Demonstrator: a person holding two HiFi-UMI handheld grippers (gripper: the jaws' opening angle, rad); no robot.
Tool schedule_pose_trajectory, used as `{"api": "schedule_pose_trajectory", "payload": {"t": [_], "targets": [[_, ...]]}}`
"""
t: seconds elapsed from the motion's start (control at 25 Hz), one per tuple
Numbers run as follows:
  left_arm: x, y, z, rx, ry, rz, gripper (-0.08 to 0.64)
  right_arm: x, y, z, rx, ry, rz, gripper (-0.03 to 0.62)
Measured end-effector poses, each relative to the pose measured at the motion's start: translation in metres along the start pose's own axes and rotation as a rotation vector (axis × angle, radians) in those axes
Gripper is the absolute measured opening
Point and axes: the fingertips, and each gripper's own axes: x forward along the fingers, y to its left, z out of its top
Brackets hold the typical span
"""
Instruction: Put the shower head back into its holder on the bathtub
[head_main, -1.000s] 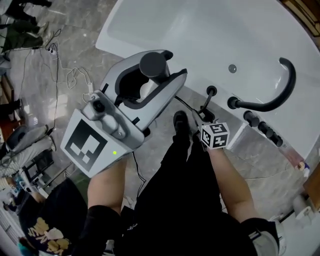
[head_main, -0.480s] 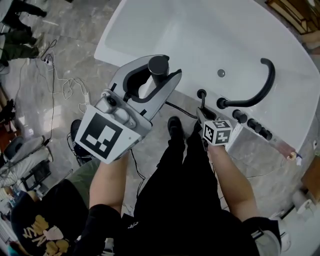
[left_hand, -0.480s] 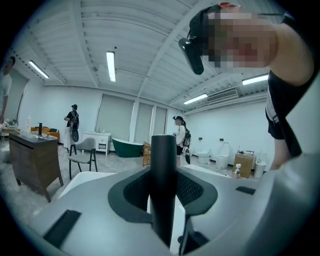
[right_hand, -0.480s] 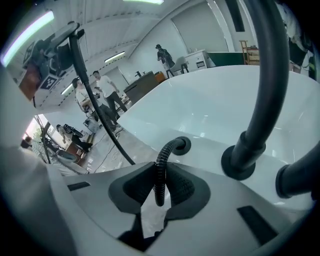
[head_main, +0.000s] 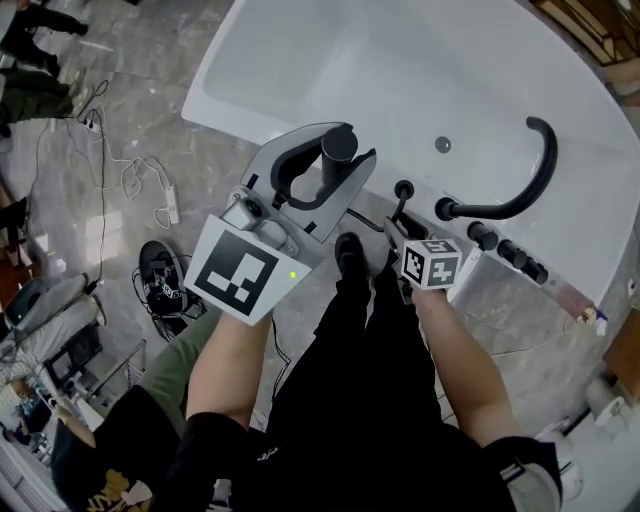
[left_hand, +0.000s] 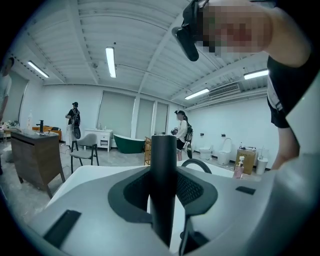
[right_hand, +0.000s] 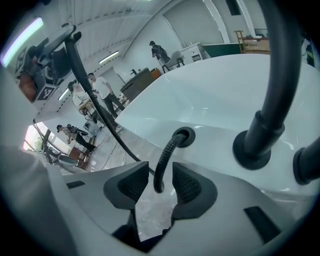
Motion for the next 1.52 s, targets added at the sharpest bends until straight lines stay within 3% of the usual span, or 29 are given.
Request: {"api": "schedule_pose_trajectory", "payload": {"t": [0.16, 0.28, 0.36, 0.4, 0.56, 0.72, 0.84, 0.96, 1.16, 1.32, 1.52], "targets": [[0.001, 0.008, -0.011, -0.018, 0.002, 0.016, 0.13, 0.017, -0.008, -0.032, 0.034, 0.008, 0.02, 0.202], [0.001, 0.012, -0.014, -0.043, -0.001, 0.02, 0.13, 0.033, -0.004, -0.038, 0.066, -0.01, 0.066, 0.187], [0.002, 0.011, -0.01, -0.042, -0.003, 0.02, 0.13, 0.033, 0.005, -0.033, 0.067, -0.027, 0.089, 0.087], [0.002, 0.01, -0.007, -0.036, -0.002, 0.017, 0.13, 0.029, 0.009, -0.029, 0.062, -0.031, 0.091, 0.075], [0.004, 0.008, 0.017, -0.009, -0.01, 0.001, 0.132, 0.004, 0.017, -0.002, 0.063, -0.028, 0.061, 0.071], [0.003, 0.005, 0.054, 0.003, -0.034, -0.001, 0.13, -0.024, 0.008, 0.034, 0.093, -0.034, 0.004, 0.106], [0.008, -0.002, 0.085, 0.022, -0.067, -0.01, 0.13, -0.045, 0.0, 0.064, 0.055, -0.059, -0.043, 0.132], [0.008, -0.01, 0.117, 0.045, -0.097, -0.024, 0.13, -0.074, 0.015, 0.087, 0.024, -0.088, -0.028, 0.138], [-0.003, -0.025, 0.164, 0.065, -0.124, -0.02, 0.13, -0.141, 0.067, 0.127, -0.182, -0.168, 0.035, 0.094], [-0.021, -0.034, 0.194, 0.087, -0.128, -0.006, 0.13, -0.207, 0.097, 0.167, -0.316, -0.283, 0.052, 0.074], [-0.038, -0.047, 0.224, 0.107, -0.134, 0.008, 0.13, -0.289, 0.105, 0.212, -0.346, -0.44, 0.02, 0.051]]}}
